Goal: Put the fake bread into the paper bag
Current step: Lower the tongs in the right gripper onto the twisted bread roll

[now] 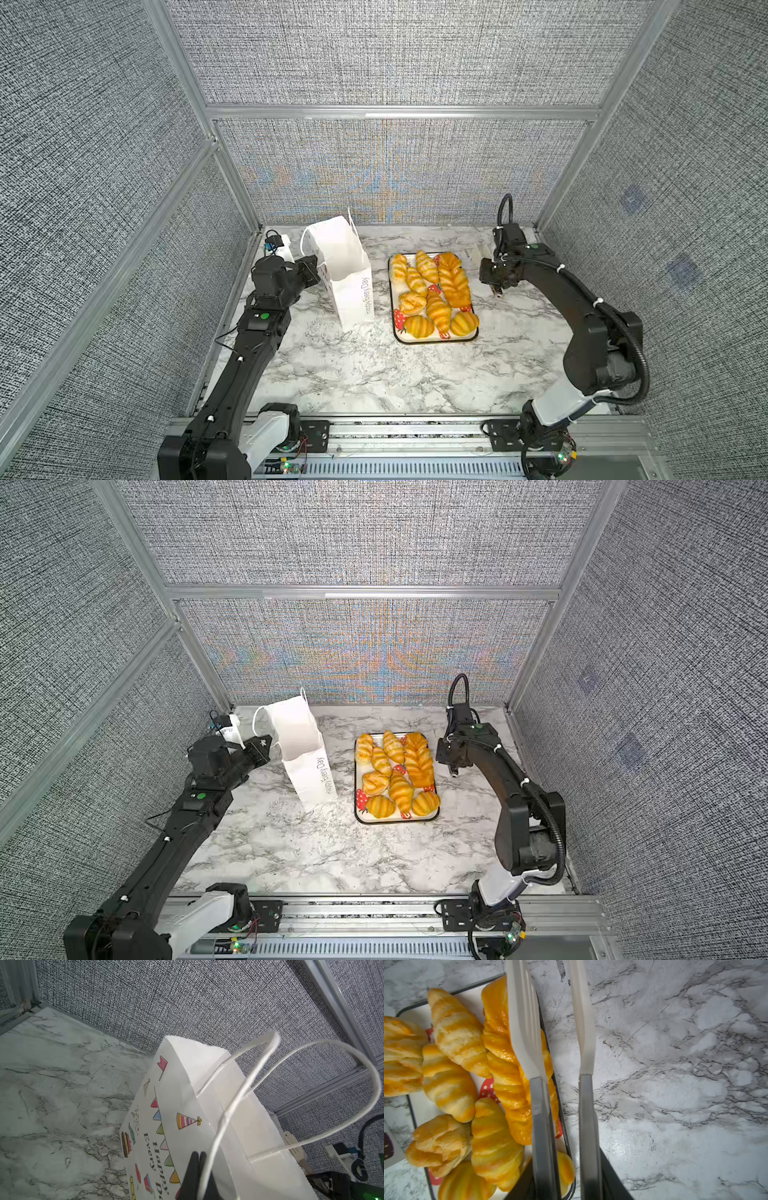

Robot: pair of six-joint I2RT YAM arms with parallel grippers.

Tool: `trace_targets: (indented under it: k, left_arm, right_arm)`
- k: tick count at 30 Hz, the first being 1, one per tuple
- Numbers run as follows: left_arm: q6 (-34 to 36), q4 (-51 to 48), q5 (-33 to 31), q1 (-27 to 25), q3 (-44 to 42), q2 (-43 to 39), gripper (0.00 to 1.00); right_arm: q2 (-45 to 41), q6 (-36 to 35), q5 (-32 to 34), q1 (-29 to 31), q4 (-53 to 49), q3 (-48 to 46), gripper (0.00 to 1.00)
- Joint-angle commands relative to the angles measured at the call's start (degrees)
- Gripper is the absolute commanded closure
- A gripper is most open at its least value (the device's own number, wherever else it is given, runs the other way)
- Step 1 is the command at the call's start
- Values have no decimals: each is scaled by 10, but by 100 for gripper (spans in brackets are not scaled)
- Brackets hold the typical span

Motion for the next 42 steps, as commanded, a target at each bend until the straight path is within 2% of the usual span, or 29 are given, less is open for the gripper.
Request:
trace_targets:
  k: [1,7,21,42]
  left_arm:
    - [6,8,12,0,4,7,100]
    - [7,11,14,-1,3,9,100]
    - [10,9,15,0,3,8,100]
    - [2,14,20,0,-8,6,100]
  right_arm:
    - [-11,3,-36,1,-7,2,60]
    - [-12,1,-42,6,-13,-4,52]
    - [-2,10,-42,52,-3,-42,52]
    - [-10,14,-32,53,16,-91,53]
